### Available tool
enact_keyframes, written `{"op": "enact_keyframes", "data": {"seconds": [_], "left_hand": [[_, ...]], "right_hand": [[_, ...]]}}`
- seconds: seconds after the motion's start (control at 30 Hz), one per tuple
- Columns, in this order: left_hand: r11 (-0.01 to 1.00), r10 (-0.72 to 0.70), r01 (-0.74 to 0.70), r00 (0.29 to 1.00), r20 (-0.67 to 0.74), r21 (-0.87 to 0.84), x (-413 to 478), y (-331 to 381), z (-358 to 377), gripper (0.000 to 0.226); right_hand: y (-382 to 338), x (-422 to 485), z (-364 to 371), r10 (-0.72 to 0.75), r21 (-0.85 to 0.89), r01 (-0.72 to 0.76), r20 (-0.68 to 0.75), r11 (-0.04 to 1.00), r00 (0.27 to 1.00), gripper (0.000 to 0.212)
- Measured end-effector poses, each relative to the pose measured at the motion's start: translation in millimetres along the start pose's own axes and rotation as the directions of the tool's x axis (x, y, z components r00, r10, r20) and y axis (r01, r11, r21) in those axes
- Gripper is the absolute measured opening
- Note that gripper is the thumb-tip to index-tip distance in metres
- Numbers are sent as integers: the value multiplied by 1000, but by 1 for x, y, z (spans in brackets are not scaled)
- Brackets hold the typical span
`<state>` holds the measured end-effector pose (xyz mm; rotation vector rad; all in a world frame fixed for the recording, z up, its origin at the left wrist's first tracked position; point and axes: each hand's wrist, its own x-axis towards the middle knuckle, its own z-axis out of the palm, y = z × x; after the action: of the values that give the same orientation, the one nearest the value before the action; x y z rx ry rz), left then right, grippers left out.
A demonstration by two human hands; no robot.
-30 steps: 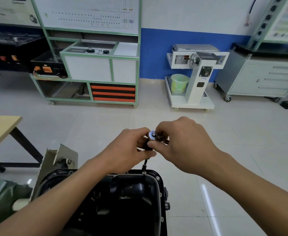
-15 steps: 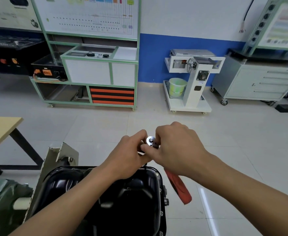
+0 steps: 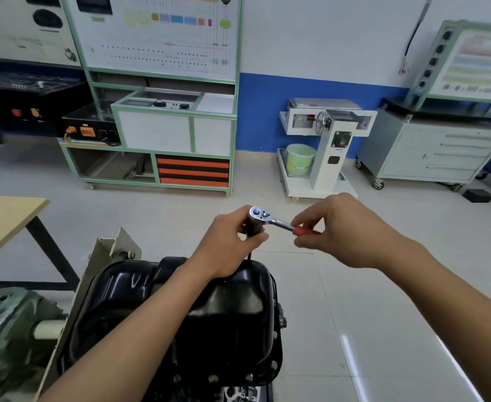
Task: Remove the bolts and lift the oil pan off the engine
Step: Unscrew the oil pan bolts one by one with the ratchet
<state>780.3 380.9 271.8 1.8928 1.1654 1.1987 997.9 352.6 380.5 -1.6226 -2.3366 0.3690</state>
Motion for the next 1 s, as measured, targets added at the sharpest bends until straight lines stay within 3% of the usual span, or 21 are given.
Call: {"op": "enact_keyframes", "data": {"seconds": [0.07,0.23,0.43,0.57,0.77,0.87,1.0], "left_hand": [[1000,-3,4,1000,29,-10,1,0,0,21],[998,-33,37,997,69,-56,0,2,1,18],[993,-62,72,993,101,-97,-2,1,0,18],[987,-100,109,992,74,-119,-2,2,1,15],[985,-118,120,993,25,-127,-1,1,3,7],[991,-81,84,996,35,-109,0,-1,3,8],[996,-63,66,997,37,-62,0,-4,2,9]], "right_hand": [[5,8,4,-6,-88,0,-71,996,997,8],[2,41,20,-139,-227,98,-172,969,975,26],[2,58,42,-218,60,230,-164,971,962,54],[13,51,48,-219,78,244,-246,967,944,43],[23,13,38,-251,-109,226,-359,968,899,20],[20,-13,41,-249,-60,242,-315,968,916,11],[1,-38,57,-171,96,211,-321,973,932,20]]}}
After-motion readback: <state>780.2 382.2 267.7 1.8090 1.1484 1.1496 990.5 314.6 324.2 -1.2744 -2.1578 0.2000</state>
